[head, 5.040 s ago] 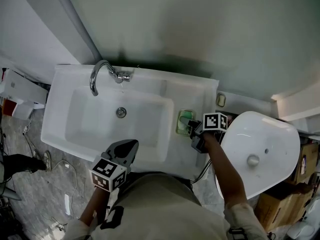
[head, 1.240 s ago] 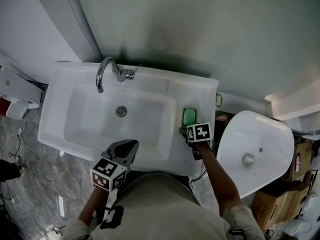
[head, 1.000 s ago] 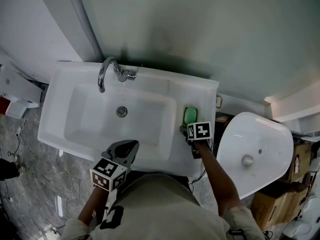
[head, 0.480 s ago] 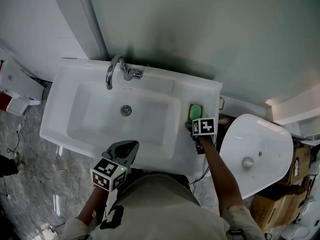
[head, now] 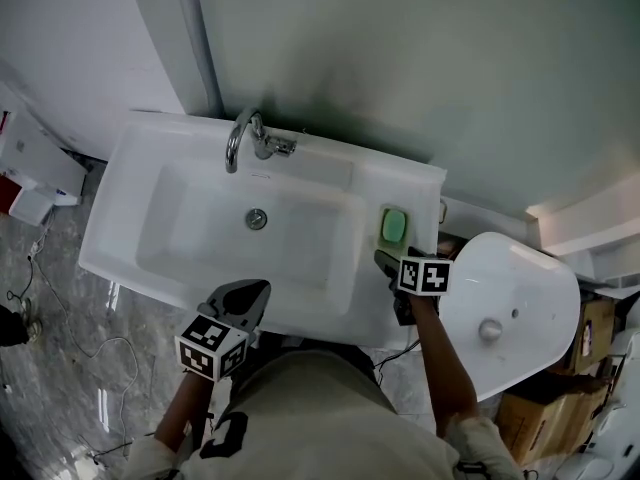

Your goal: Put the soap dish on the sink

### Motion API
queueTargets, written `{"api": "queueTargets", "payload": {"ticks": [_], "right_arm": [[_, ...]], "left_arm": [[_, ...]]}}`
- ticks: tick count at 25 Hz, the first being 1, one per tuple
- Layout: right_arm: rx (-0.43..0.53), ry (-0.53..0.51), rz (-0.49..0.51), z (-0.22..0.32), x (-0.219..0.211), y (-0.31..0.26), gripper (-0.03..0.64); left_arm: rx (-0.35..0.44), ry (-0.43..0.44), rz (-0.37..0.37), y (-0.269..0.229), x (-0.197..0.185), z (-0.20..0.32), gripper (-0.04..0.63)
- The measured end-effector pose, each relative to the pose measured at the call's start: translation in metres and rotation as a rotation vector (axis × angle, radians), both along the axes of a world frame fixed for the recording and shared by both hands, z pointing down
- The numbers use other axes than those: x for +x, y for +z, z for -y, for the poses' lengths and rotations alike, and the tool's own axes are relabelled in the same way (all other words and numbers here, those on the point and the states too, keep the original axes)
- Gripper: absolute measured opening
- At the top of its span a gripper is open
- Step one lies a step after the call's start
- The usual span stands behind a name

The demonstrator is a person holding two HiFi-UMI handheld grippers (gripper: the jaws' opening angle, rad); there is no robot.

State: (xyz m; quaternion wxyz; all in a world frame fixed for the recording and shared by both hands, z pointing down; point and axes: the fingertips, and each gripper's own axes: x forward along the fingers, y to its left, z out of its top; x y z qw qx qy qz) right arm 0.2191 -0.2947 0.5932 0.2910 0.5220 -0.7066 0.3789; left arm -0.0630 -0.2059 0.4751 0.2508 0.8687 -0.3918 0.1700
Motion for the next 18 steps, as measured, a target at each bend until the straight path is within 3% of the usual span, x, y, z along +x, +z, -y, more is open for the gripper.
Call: {"api": "queueTargets", "payload": {"ticks": [3, 5, 8, 12, 15, 18], "right_arm": [[0.042, 0.019, 0.18, -0.018, -0.029, -0.027, 0.347], [0.07, 0.019, 0.311, -0.03, -0.054, -0.048, 0.279], [0.108, -0.002, 0.507, -0.049, -0.094, -0.078, 0.022], [0.051, -0.024, 0.676, -0.08, -0.145, -0.094, 0.009], [-0.014, -0.037, 0.712, -0.107, -0.174, -0.092, 0.009], [-0.01, -0.099, 0.744, -0.126, -0.205, -0.102, 0.009]], "left_arm": [[0.012, -0.009, -0.005, -0.003, -0.008, -0.002, 0.018], [0.026, -0.017, -0.006, -0.006, -0.013, -0.003, 0.019], [0.026, -0.015, -0.008, -0.007, -0.019, -0.008, 0.018], [0.016, 0.011, 0.003, -0.007, -0.025, -0.02, 0.018], [0.043, 0.026, 0.007, -0.008, -0.033, -0.028, 0.018], [0.049, 0.005, 0.0, -0.01, -0.053, -0.034, 0.018]]}}
